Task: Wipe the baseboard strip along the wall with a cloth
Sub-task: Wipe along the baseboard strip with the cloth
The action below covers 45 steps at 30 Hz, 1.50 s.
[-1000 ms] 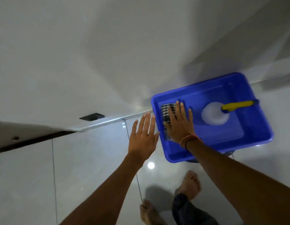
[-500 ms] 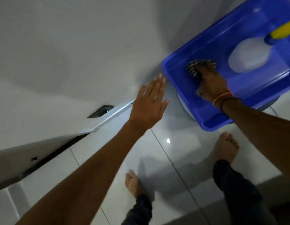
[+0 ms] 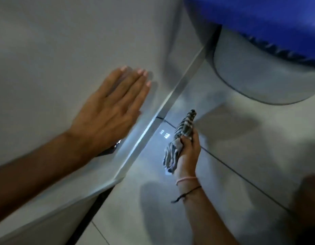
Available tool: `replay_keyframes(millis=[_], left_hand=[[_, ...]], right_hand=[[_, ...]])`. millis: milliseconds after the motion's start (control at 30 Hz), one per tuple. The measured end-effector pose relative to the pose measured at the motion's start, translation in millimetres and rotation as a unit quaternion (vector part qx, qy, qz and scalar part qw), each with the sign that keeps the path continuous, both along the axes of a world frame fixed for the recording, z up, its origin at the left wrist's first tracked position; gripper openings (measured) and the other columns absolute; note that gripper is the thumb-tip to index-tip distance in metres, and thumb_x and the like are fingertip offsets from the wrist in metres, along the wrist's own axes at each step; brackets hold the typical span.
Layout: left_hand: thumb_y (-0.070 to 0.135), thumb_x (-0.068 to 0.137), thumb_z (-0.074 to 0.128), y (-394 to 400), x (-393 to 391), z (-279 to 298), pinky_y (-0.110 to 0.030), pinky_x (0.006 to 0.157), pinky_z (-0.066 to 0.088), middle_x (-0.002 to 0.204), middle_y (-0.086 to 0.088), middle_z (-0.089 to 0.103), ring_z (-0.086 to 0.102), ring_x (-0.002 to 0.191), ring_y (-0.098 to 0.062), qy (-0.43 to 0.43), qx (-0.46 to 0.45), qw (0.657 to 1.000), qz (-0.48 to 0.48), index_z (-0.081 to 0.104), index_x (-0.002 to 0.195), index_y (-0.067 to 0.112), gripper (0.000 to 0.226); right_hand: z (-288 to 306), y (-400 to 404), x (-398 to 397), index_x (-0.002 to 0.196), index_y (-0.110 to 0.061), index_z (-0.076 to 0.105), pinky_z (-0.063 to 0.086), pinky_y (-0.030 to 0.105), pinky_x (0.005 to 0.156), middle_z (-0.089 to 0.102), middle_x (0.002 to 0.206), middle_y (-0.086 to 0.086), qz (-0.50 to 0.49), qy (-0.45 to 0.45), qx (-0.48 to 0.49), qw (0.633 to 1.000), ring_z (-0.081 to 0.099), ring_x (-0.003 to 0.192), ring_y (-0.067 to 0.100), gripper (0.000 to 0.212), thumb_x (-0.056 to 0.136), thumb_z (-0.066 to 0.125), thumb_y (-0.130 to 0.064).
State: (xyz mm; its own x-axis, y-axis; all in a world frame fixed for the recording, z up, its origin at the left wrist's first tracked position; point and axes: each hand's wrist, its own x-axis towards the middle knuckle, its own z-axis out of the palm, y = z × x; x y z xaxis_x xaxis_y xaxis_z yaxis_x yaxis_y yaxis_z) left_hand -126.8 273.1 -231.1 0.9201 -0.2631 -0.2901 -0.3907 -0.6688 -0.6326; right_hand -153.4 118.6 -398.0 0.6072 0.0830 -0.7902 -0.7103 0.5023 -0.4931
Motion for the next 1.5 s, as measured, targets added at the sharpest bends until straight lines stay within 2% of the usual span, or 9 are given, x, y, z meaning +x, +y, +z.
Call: replay_keyframes(millis=[200,267,433,600,833,1067,1200,1367,1500], left_hand=[[0.021,0.114,0.034,21,0,-28,-0.058,0.131,-0.012,0.176,-0.032,0.003,0.01,0.163,-0.044,-0.034,0.107,0.993,-0.045,0.008,0.167,-0.013,0.068],[0.029,0.114,0.03,22,1,-33,-0.059,0.131,-0.014,0.176,-0.031,-0.002,0.005,0.164,-0.043,-0.034,0.134,0.989,-0.045,0.003,0.168,-0.011,0.073],[0.04,0.11,0.017,21,0,-31,-0.061,0.132,-0.011,0.175,-0.032,-0.006,0.001,0.164,-0.044,-0.027,0.177,0.982,-0.052,-0.003,0.168,-0.009,0.08],[0.036,0.11,0.015,19,1,-28,-0.06,0.129,-0.007,0.175,-0.033,-0.003,0.003,0.164,-0.044,-0.015,0.174,0.983,-0.056,0.0,0.168,-0.01,0.076],[0.032,0.11,0.022,27,1,-35,-0.061,0.132,-0.004,0.175,-0.034,0.005,0.011,0.163,-0.045,-0.041,0.135,0.987,-0.083,0.008,0.168,-0.01,0.073],[0.017,0.108,0.04,36,5,-42,-0.059,0.135,-0.001,0.173,-0.037,0.01,0.015,0.162,-0.047,-0.081,0.064,0.989,-0.104,0.015,0.165,-0.015,0.07],[0.018,0.106,0.036,35,5,-42,-0.057,0.135,-0.004,0.173,-0.035,0.011,0.016,0.162,-0.046,-0.076,0.039,0.991,-0.107,0.018,0.165,-0.015,0.07],[0.02,0.106,0.032,38,7,-50,-0.058,0.136,-0.004,0.174,-0.035,0.008,0.012,0.163,-0.046,-0.074,0.037,0.991,-0.105,0.015,0.165,-0.015,0.071],[0.022,0.105,0.032,37,11,-57,-0.058,0.135,-0.005,0.173,-0.036,0.01,0.014,0.162,-0.046,-0.079,0.048,0.989,-0.116,0.016,0.165,-0.015,0.072]], right_hand=[[-75,45,128,0.153,0.01,0.045,0.054,0.01,0.087,0.074,0.123,0.02,0.068,-0.164,-0.112,0.978,0.066,0.101,0.009,0.052,0.101,0.043,0.007],[-85,59,160,0.162,0.003,0.032,0.038,0.031,0.127,0.053,0.155,0.02,0.106,-0.192,-0.15,0.964,0.055,0.133,0.024,0.063,0.1,0.043,-0.006],[-100,75,88,0.164,0.002,0.025,0.016,0.045,0.137,0.02,0.176,0.021,0.19,-0.254,-0.173,0.932,0.023,0.164,0.029,0.061,0.111,0.042,-0.023],[-98,83,22,0.166,-0.002,0.017,0.007,0.035,0.138,0.01,0.179,0.016,0.276,-0.287,-0.191,0.897,0.011,0.167,0.023,0.081,0.102,0.037,-0.048],[-92,55,182,0.141,0.006,0.06,0.045,0.042,0.114,0.06,0.146,0.03,0.165,-0.247,-0.331,0.895,0.059,0.134,0.042,0.059,0.108,0.045,-0.04],[-96,70,-25,0.166,-0.024,0.025,0.031,0.044,0.13,0.041,0.167,0.004,0.371,-0.258,-0.139,0.881,0.044,0.149,0.021,0.111,0.081,0.026,-0.094],[-107,80,73,0.167,-0.007,0.018,0.017,0.041,0.135,0.033,0.17,0.012,0.242,-0.271,-0.186,0.913,0.024,0.163,0.025,0.076,0.108,0.045,-0.045],[-94,59,193,0.169,-0.01,0.014,0.008,0.033,0.136,0.019,0.178,0.01,0.215,-0.255,-0.243,0.911,0.017,0.166,0.021,0.078,0.108,0.032,-0.056],[-85,63,63,0.167,-0.014,0.026,0.044,0.028,0.122,0.049,0.162,0.019,0.299,-0.277,-0.202,0.891,0.052,0.148,0.02,0.08,0.103,0.04,-0.062]])
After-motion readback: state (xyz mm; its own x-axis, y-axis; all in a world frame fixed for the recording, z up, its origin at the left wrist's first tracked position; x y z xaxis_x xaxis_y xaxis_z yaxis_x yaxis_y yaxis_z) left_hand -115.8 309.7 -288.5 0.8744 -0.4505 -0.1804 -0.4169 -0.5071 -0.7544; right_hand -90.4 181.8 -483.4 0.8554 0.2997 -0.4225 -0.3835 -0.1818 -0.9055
